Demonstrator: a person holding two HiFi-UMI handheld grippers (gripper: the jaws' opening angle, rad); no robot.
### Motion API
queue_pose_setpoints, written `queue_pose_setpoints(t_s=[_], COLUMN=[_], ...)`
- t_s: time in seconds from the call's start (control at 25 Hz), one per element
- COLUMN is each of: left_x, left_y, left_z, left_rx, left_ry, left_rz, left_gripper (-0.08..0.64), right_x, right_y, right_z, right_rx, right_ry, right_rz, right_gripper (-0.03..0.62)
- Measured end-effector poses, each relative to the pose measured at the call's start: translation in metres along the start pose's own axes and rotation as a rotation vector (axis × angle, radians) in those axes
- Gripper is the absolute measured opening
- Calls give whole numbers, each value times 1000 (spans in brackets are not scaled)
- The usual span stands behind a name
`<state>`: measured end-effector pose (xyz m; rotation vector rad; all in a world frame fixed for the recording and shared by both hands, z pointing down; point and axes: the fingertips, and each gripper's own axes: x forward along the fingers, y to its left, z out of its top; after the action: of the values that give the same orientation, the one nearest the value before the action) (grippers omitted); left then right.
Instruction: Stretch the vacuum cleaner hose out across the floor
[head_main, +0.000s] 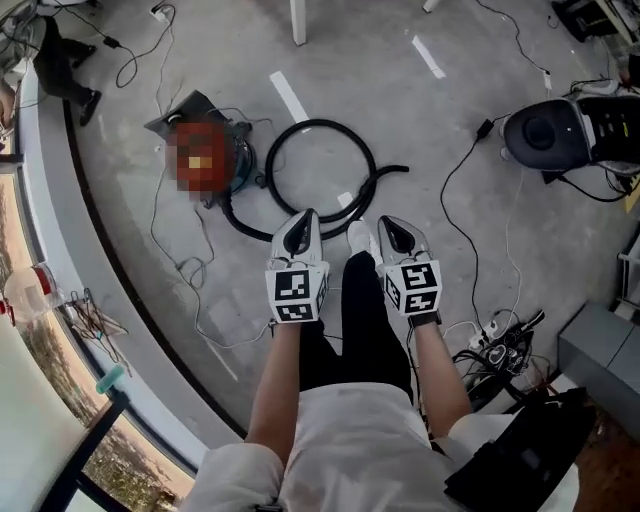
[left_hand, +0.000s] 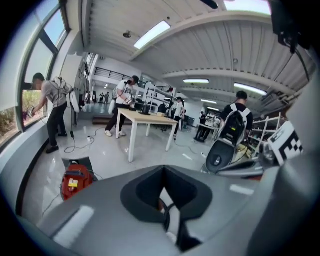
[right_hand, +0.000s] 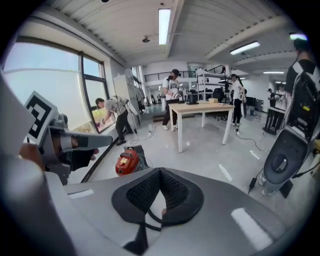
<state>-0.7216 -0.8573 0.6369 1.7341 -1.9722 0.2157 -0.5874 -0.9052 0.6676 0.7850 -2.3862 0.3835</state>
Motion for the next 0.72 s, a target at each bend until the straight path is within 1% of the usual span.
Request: queue_pose_setpoints(t_s=[0.08,0.16,0.24,0.36,0.48,0.52,0.6,0.68,0.72], left_x=[41,82,124,182,230,245,274,300,311], left_y=[-4,-10,-13,-7,1,3,9,15,18], left_z=[-42,-88,-134,-211,-292,-317,-362,-402,-420], left_rx=[-31,-47,-62,-78,-84,-89,-104,-114,-115], left_ry=[81,157,217,297,371,394,431,454,465], left_rz=[-14,-39,-56,-59,-68,-72,-80,-90,-96], left_gripper=[0,0,0,0,0,0,0,0,0], right_x=[46,90,136,206,268,287,325,360,375], right_y=[-22,-44,-69,-100,-125,-133,-149,-163,-169], right_z=[-45,-94,-140,-209,-278,-301,-344,-385,-403], right_rx=[-30,-41,-20,10,0,-13,-53,-116,-164], right_ry=[93,167,210,263,314,331,365,397,415], right_rz=[32,61,83,104,130,144,177,220,244], right_gripper=[-4,-3,-3,-3,5,66,86,159,192])
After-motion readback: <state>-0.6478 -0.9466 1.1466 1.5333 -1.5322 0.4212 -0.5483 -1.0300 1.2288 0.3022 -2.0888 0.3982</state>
